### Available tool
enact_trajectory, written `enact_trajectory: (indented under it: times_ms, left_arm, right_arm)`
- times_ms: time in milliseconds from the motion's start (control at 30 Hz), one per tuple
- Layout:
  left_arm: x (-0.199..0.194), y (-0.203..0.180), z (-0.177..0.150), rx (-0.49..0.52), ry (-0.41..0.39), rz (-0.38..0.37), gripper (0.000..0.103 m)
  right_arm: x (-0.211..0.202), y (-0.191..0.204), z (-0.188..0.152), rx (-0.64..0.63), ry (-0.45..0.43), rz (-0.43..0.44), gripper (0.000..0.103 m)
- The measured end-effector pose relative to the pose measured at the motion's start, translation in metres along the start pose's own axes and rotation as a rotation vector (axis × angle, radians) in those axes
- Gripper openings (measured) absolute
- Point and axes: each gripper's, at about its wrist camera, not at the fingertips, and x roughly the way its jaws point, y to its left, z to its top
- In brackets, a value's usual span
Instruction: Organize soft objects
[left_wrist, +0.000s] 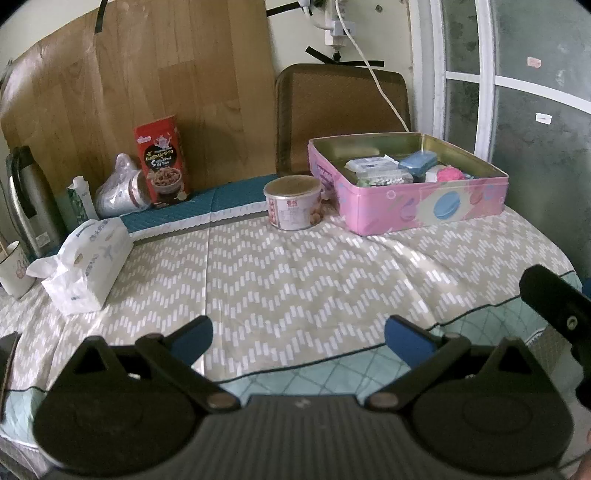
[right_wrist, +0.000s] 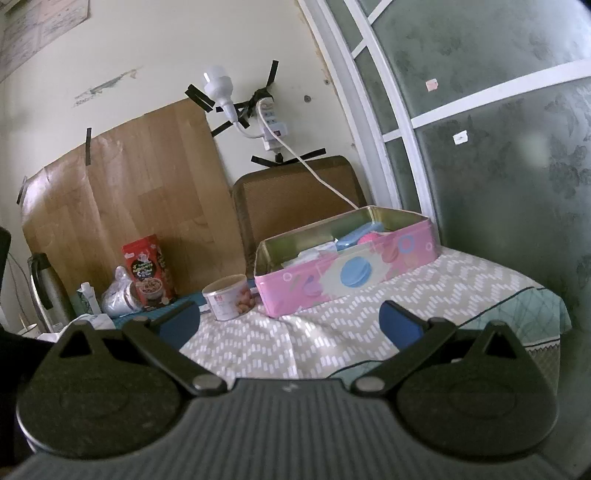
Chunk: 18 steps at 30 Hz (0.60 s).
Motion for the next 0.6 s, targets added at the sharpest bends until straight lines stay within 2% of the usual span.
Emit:
enact_trajectory:
  times_ms: [600]
  left_arm:
    - [-0.0008,-0.0003,-0.002,0.007,0.0,-0.006,0.103]
  right_arm:
    - [0.0002,-0.0008,-0.0006,0.009,0.002,-0.002,0.103]
